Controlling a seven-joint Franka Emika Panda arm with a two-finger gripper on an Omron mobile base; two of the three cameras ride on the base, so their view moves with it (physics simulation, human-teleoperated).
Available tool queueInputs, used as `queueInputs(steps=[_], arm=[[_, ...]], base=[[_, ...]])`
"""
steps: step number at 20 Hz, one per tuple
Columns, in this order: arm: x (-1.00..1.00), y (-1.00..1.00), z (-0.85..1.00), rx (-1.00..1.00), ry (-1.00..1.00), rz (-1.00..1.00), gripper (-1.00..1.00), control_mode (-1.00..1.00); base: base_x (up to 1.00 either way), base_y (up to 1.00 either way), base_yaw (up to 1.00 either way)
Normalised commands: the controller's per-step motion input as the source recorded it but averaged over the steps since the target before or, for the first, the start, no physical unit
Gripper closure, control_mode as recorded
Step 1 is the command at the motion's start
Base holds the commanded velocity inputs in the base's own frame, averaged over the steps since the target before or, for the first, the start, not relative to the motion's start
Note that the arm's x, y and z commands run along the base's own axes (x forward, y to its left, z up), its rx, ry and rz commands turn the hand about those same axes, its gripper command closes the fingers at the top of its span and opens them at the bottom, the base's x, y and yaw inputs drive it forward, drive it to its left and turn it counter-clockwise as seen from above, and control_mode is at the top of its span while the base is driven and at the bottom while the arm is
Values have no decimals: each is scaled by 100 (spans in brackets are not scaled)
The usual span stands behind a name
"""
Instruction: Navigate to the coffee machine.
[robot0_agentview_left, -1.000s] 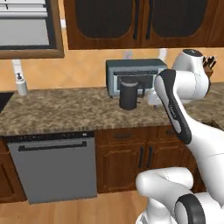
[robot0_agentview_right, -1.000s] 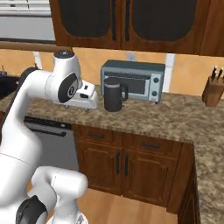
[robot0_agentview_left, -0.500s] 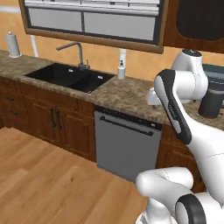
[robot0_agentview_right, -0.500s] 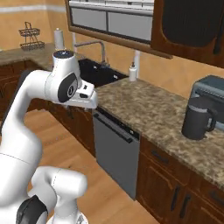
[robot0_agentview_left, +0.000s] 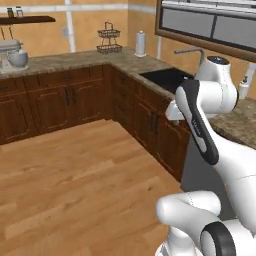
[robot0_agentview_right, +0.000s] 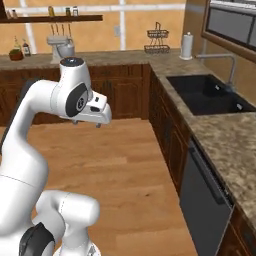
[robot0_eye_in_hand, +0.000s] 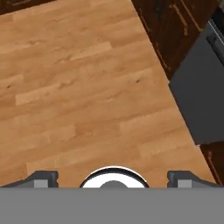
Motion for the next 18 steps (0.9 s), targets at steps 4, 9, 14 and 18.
queueInputs(steps=[4,9,14,18], arm=[[0,0,0,0,0,0,-100,100],[0,0,0,0,0,0,-100,100],[0,0,0,0,0,0,-100,100],[0,0,0,0,0,0,-100,100]], base=[[0,0,81],[83,-2,42],[100,0,19],[100,0,16]])
